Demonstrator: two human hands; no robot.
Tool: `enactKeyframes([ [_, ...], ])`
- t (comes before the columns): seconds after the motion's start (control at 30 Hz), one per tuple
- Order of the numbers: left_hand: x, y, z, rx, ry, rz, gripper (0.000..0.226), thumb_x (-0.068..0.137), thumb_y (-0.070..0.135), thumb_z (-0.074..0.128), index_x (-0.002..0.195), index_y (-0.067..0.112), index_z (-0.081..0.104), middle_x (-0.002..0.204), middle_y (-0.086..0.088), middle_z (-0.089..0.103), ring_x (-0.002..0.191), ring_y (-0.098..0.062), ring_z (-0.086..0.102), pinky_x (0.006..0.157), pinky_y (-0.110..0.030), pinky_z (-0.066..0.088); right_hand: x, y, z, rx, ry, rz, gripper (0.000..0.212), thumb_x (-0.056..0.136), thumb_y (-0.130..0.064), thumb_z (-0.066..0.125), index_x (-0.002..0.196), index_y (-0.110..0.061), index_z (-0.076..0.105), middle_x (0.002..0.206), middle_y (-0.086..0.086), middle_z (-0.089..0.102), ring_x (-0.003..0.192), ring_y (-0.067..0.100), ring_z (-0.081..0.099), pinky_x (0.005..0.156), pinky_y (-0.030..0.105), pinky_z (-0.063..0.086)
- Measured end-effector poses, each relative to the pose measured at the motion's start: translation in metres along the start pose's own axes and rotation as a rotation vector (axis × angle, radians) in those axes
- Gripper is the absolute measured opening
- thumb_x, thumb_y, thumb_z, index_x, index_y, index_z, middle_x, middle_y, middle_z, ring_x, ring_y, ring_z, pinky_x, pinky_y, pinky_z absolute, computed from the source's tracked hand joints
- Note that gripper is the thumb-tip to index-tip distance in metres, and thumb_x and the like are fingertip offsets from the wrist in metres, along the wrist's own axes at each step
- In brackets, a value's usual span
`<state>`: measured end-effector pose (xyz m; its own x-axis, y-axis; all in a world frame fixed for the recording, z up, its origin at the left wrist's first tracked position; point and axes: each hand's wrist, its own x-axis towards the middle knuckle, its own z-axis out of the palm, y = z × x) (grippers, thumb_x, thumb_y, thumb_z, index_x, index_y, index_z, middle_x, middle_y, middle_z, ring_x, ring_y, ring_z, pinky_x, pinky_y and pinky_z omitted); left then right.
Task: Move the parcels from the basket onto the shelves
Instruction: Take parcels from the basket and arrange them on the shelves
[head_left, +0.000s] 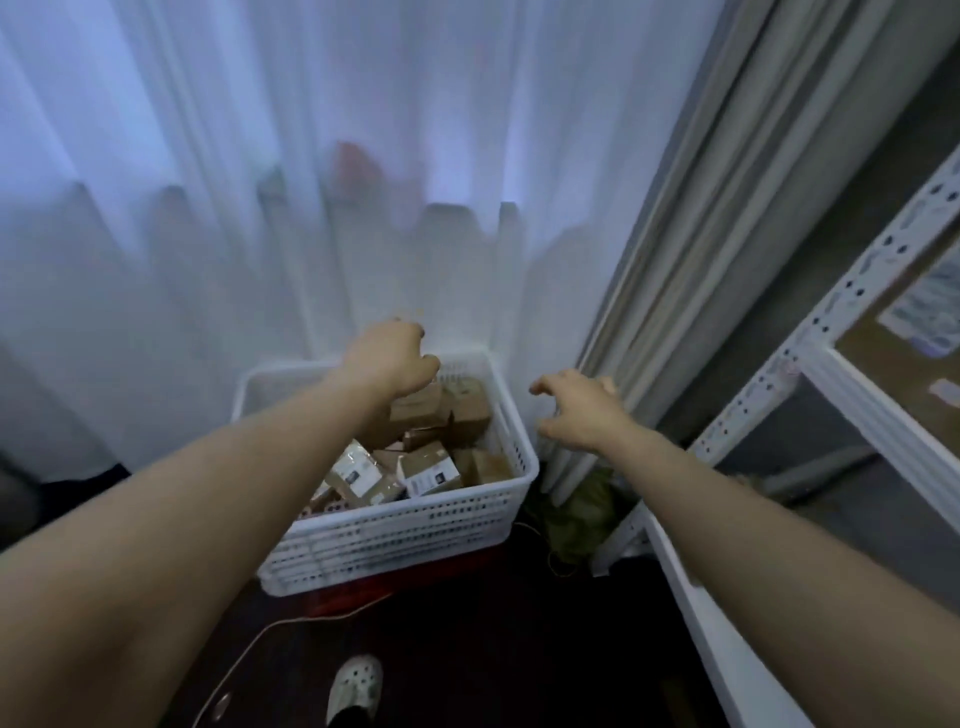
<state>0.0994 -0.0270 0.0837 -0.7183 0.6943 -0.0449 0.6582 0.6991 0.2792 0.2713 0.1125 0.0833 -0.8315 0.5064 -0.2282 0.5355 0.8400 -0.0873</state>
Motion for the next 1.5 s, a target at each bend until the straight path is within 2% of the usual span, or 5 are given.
enactKeyframes([
  [0.3, 0.110, -0.161, 0.097, -0.068, -0.268, -0.201, 0.037, 0.092, 0.039, 0.053, 0.117, 0.013, 0.059, 0.117, -0.009, 0.062, 0.102, -0.026, 0.060, 0.072, -0.032, 0.049, 0.187, -0.077, 0.120, 0.228, -0.286, 0.059, 0.055, 0.090, -0.027, 0.057, 0.141, -0.020, 0.041, 0.140, 0.004, 0.043, 0.122, 0.023, 0.049, 0.096, 0.036, 0.044],
  [0.43, 0.139, -0.204, 0.143, -0.096, -0.375, -0.279, 0.027, 0.095, 0.039, 0.047, 0.080, 0.019, 0.054, 0.085, -0.005, 0.061, 0.075, -0.023, 0.058, 0.057, -0.028, 0.042, 0.234, -0.086, 0.174, 0.282, -0.409, 0.126, 0.049, 0.090, -0.023, 0.056, 0.136, -0.015, 0.042, 0.133, 0.007, 0.045, 0.111, 0.025, 0.052, 0.087, 0.038, 0.050],
  [0.93, 0.178, -0.277, 0.321, -0.148, -0.610, -0.406, 0.036, 0.092, 0.023, 0.050, 0.126, 0.012, 0.055, 0.122, -0.010, 0.058, 0.107, -0.024, 0.057, 0.080, -0.030, 0.048, 0.385, -0.124, 0.364, 0.213, -0.610, -0.097, 0.039, 0.095, -0.009, 0.050, 0.134, -0.007, 0.045, 0.131, 0.016, 0.050, 0.117, 0.033, 0.052, 0.094, 0.043, 0.048],
  [1.33, 0.204, -0.353, 0.407, -0.099, -0.580, -0.469, 0.035, 0.098, 0.031, 0.046, 0.124, 0.010, 0.056, 0.124, -0.007, 0.058, 0.108, -0.021, 0.057, 0.075, -0.025, 0.041, 0.494, -0.182, 0.482, 0.382, -0.602, -0.021, 0.066, 0.083, -0.018, 0.072, 0.138, -0.011, 0.037, 0.140, 0.011, 0.045, 0.131, 0.029, 0.040, 0.108, 0.043, 0.037],
  [1.5, 0.198, -0.356, 0.391, -0.173, -0.537, -0.520, 0.029, 0.097, 0.024, 0.045, 0.116, 0.008, 0.059, 0.113, -0.007, 0.061, 0.082, -0.015, 0.052, 0.051, -0.019, 0.033, 0.475, -0.187, 0.480, 0.337, -0.443, -0.101, 0.069, 0.078, -0.024, 0.077, 0.136, -0.015, 0.041, 0.136, 0.009, 0.048, 0.127, 0.029, 0.044, 0.104, 0.042, 0.039],
])
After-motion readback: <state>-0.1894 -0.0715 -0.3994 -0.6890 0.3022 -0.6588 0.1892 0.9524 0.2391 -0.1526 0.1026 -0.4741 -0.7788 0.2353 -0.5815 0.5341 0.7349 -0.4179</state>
